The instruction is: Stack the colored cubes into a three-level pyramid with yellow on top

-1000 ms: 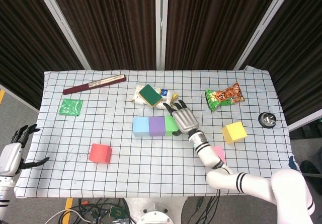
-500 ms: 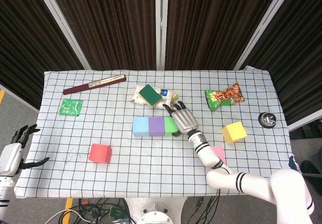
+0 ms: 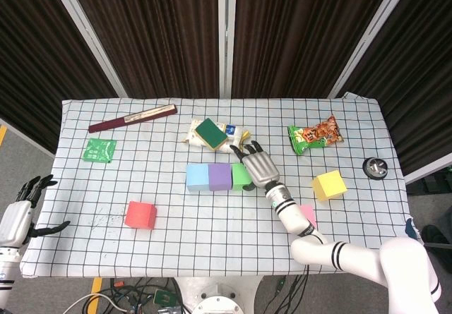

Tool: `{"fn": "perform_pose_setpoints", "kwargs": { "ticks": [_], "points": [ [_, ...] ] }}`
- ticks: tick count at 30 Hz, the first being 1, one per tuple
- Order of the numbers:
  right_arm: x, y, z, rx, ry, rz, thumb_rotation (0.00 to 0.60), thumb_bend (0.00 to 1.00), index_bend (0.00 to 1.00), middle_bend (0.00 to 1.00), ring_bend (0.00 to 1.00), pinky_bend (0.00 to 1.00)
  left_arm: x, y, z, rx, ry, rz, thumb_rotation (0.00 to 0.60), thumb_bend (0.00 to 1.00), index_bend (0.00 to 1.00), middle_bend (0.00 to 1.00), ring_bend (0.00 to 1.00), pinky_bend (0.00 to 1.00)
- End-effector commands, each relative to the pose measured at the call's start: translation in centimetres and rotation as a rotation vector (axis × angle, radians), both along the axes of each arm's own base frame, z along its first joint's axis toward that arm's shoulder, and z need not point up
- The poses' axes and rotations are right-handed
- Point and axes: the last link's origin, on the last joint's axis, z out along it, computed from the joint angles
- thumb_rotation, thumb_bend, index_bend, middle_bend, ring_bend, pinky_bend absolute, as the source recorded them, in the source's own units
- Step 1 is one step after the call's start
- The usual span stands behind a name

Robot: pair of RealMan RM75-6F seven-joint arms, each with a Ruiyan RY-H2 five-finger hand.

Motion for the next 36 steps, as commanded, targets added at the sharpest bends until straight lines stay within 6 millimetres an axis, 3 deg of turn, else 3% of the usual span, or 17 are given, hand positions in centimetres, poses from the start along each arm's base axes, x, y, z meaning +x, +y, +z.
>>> {"fn": "perform_pose_setpoints", "kwargs": {
  "ticks": [1,21,36],
  "points": [
    [0.09,-0.03,-0.09,-0.001,-0.001,0.003,0.600,0.04,0.00,0.45,0.12,0.00,-0.02,0.01,0.01,0.000,0.000,0.000,0.600,0.00,0.08,0.19,0.01,0.05],
    [0.48,-0.18,-0.67,0.012,-0.007,0.003,0.600,0.04,0.00,0.43,0.12,0.00,-0.04,0.12,0.09,-0.001,0.000,-0.001,0.600,0.00,0.08,0.19,0.01,0.05],
    [0.45,-0.12,-0.78,0.054,-0.003,-0.010,0.600,0.00,0.00,0.21,0.00,0.00,-0.04,0.12,0.05,-0.008,-0.001,0.000,0.600,0.00,0.08,0.19,0.01,0.05]
  ]
}}
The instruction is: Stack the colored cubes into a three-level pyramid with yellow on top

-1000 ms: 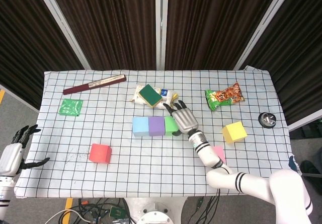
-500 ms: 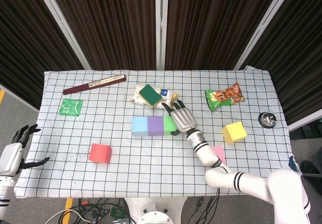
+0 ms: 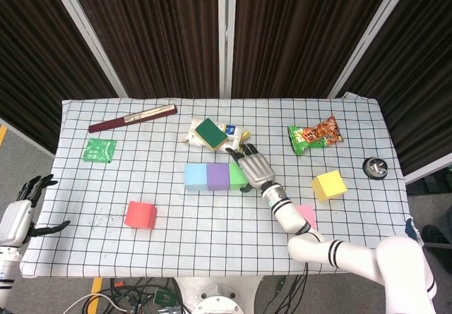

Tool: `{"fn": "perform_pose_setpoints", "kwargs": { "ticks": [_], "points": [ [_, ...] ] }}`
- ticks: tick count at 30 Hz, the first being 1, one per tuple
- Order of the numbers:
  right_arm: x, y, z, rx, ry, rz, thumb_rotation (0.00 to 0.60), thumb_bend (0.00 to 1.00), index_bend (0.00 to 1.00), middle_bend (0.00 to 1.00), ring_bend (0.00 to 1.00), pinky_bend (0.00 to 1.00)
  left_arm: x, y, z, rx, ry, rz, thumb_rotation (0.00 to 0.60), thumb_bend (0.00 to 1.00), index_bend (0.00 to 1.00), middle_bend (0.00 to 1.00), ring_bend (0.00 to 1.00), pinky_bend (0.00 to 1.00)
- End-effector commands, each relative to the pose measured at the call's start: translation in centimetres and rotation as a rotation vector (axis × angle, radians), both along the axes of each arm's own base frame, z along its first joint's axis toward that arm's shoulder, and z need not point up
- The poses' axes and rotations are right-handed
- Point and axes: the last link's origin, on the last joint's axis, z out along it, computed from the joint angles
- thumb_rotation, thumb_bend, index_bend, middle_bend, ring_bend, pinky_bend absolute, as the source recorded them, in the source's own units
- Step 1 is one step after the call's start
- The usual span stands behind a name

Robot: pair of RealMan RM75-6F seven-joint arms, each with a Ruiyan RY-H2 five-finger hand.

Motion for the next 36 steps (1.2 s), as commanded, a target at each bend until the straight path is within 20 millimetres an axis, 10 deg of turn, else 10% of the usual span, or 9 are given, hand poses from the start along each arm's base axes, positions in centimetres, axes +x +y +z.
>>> {"fn": "perform_pose_setpoints", "kwargs": {
  "ticks": [1,10,21,36],
  "points": [
    [0.0,0.0,0.1,0.001,-0.003,0.001,0.600,0.00,0.00,0.20,0.00,0.00,0.0,0.0,0.0,0.000,-0.001,0.000,0.600,0.00,0.08,0.19,0.01,0.05],
    [0.3,0.3,3.3,-0.012,-0.018,0.026,0.600,0.00,0.00,0.13,0.00,0.00,0.1,-0.1,0.2,0.008,-0.008,-0.003,0.600,0.00,0.08,0.19,0.01,0.05],
    [1.2,1.0,14.5,-0.187,-0.164,0.062,0.600,0.00,0.00,0.12,0.00,0.00,1.1,0.0,0.2,0.005,0.006,-0.037,0.600,0.00,0.08,0.19,0.01,0.05],
    [-5.1,5.7,21.6,-0.284,-0.137,-0.010,0.600,0.00,0.00,0.13,0.00,0.00,5.8,-0.5,-2.0,-0.212,0.069,-0.239,0.600,0.00,0.08,0.19,0.01,0.06]
  ]
}}
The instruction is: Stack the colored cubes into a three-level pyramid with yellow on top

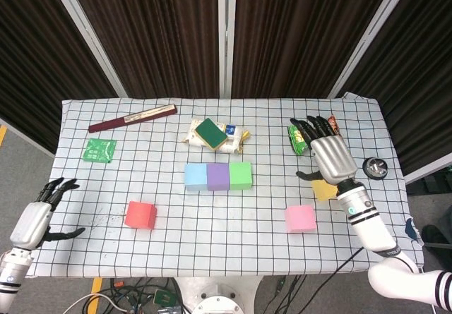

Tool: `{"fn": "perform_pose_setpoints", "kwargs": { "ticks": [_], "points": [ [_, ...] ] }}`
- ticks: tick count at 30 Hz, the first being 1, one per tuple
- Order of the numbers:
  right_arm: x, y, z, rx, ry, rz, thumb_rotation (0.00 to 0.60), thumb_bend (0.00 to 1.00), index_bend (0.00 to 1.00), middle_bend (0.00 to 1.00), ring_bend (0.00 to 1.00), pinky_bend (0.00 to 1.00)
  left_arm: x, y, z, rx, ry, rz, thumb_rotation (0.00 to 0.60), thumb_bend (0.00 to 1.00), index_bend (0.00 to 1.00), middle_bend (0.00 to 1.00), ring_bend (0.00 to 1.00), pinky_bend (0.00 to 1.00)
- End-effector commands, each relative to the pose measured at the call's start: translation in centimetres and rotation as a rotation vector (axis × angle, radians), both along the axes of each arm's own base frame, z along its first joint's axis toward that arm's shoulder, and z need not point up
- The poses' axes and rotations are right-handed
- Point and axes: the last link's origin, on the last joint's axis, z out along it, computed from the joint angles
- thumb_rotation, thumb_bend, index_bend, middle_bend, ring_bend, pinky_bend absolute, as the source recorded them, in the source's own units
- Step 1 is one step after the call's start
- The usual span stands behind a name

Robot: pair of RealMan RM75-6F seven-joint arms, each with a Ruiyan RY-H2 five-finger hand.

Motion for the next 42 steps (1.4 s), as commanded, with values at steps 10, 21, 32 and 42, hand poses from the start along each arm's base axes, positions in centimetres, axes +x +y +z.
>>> {"fn": "perform_pose_setpoints", "kwargs": {
  "ticks": [10,21,32,42],
  "points": [
    [-3.3,2.1,3.1,-0.036,-0.065,-0.014,0.600,0.00,0.00,0.13,0.00,0.00,3.7,1.6,-6.3,-0.217,0.127,-0.175,0.600,0.00,0.05,0.18,0.01,0.06],
    [-4.8,2.4,3.5,-0.023,-0.082,-0.024,0.600,0.00,0.00,0.13,0.00,0.00,4.6,3.9,-8.3,-0.254,0.098,-0.182,0.600,0.00,0.04,0.18,0.01,0.08],
    [-5.8,2.5,3.3,-0.029,-0.067,-0.046,0.600,0.00,0.00,0.13,0.00,0.00,3.9,6.2,-10.4,-0.255,0.139,-0.190,0.600,0.01,0.04,0.24,0.01,0.08],
    [-6.5,2.5,3.3,-0.037,-0.075,-0.066,0.600,0.00,0.00,0.13,0.00,0.00,4.7,6.7,-10.7,-0.208,0.069,-0.203,0.600,0.15,0.12,0.48,0.04,0.08]
  ]
}}
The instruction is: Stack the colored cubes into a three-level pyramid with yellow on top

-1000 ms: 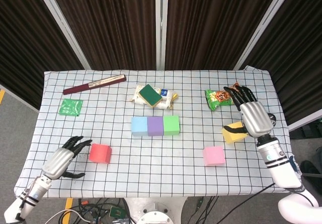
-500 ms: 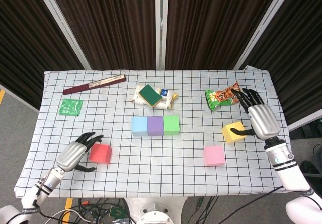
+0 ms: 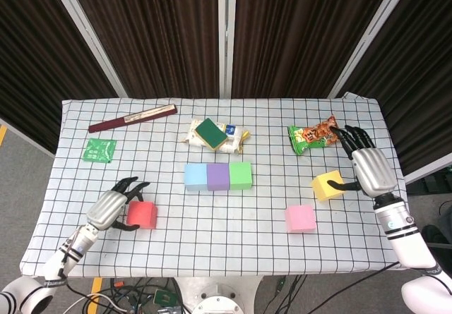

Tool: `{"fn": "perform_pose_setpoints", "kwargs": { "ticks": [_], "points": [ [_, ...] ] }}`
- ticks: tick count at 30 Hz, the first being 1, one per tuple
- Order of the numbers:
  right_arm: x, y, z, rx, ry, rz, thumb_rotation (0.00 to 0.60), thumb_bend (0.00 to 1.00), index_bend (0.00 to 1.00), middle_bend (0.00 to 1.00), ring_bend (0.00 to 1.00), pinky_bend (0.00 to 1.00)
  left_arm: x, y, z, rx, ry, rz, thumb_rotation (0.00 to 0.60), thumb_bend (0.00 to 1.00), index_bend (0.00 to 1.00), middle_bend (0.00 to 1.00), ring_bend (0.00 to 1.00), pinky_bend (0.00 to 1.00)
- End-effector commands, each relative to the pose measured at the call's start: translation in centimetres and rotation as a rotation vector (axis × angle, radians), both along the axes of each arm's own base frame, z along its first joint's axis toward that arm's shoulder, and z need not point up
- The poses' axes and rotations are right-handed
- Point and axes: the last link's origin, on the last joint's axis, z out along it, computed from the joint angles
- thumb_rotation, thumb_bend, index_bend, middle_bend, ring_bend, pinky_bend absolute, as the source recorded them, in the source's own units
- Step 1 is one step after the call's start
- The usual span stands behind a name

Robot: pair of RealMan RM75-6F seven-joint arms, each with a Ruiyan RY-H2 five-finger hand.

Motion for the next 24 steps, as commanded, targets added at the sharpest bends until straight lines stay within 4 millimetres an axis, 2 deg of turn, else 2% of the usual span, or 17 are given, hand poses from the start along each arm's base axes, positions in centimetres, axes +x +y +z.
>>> {"fn": "perform_pose_setpoints", "kwargs": {
  "ticks": [1,5,10,14,18,24],
  "points": [
    [-0.1,0.0,0.2,-0.007,-0.002,-0.005,0.600,0.00,0.00,0.13,0.00,0.00,0.5,-0.1,0.2,0.002,-0.038,-0.002,0.600,0.16,0.12,0.50,0.05,0.08],
    [-0.4,0.0,0.4,-0.021,-0.006,-0.013,0.600,0.00,0.00,0.13,0.00,0.00,1.0,0.4,1.8,0.039,-0.093,0.011,0.600,0.20,0.12,0.53,0.08,0.09],
    [-0.8,-0.1,1.1,-0.053,-0.015,-0.030,0.600,0.00,0.00,0.14,0.00,0.00,2.8,2.3,5.7,0.162,-0.182,0.058,0.600,0.19,0.12,0.53,0.09,0.11],
    [-1.3,-0.1,1.3,-0.076,-0.033,-0.052,0.600,0.00,0.00,0.14,0.00,0.00,5.9,4.8,7.7,0.236,-0.153,0.085,0.600,0.17,0.12,0.53,0.12,0.14],
    [-1.6,0.0,1.6,-0.101,-0.054,-0.067,0.600,0.00,0.00,0.14,0.00,0.00,9.5,5.9,7.5,0.260,-0.143,0.054,0.600,0.17,0.11,0.53,0.12,0.13],
    [-2.3,0.0,2.5,-0.146,-0.086,-0.091,0.600,0.00,0.00,0.15,0.00,0.00,13.0,7.9,4.8,0.208,-0.136,0.069,0.600,0.17,0.10,0.53,0.13,0.10]
  ]
}}
